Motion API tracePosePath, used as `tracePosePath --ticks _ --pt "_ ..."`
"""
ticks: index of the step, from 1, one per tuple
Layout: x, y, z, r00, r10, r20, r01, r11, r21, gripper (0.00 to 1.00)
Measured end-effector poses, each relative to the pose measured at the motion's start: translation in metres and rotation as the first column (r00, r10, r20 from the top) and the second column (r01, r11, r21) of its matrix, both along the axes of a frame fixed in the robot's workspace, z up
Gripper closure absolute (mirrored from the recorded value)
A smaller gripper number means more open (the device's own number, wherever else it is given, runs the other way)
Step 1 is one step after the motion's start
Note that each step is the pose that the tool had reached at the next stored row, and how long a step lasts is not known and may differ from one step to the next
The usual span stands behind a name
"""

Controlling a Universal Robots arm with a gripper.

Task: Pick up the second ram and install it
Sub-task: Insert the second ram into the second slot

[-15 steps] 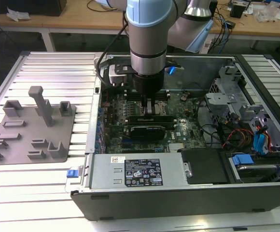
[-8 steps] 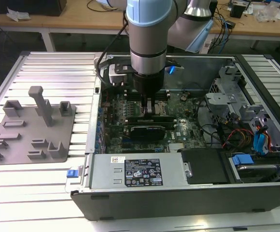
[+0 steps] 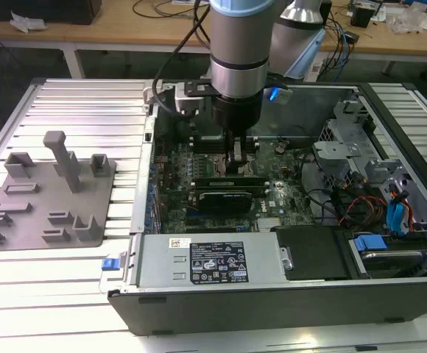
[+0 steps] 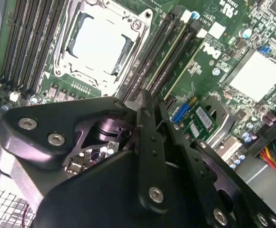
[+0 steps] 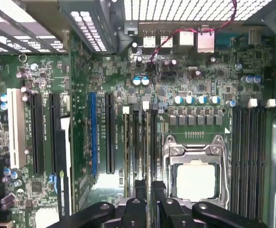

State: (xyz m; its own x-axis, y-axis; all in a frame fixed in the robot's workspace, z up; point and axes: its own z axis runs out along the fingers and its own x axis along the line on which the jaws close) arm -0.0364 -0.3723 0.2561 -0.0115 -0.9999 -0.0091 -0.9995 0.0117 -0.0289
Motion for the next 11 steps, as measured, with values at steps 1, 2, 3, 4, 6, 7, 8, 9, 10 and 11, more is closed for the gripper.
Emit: tracePosePath --ticks 1,2,3,4,6,7,8,9,10,11 --pt "0.0056 0.0000 -0.0001 0.9996 0.000 -0.0298 0.000 1.0000 -0.0001 0.83" --pt "0.0058 0.0000 0.0000 0.9995 0.000 -0.0327 0.000 1.0000 -0.0003 0.83" --pt "0.0058 0.0000 0.0000 0.9995 0.000 -0.0329 0.000 1.0000 -0.0003 0.83" --pt "0.0058 0.0000 -0.0001 0.9995 0.000 -0.0330 0.000 1.0000 -0.0002 0.83" --pt "0.0071 0.0000 -0.0001 0.9995 0.000 -0.0331 0.000 1.0000 0.0000 0.83" --pt "0.0074 0.0000 -0.0001 0.9995 0.000 -0.0331 0.000 1.0000 0.0000 0.83" --pt "0.0075 0.0000 -0.0001 0.9994 0.000 -0.0332 0.000 1.0000 -0.0002 0.83" --pt "0.0077 0.0000 -0.0001 0.9995 0.000 -0.0331 0.000 1.0000 -0.0001 0.83" --pt "0.0078 0.0000 -0.0001 0.9995 0.000 -0.0331 0.000 1.0000 -0.0001 0.84" --pt "0.0078 0.0000 -0.0001 0.9994 0.000 -0.0332 0.000 1.0000 -0.0001 0.92"
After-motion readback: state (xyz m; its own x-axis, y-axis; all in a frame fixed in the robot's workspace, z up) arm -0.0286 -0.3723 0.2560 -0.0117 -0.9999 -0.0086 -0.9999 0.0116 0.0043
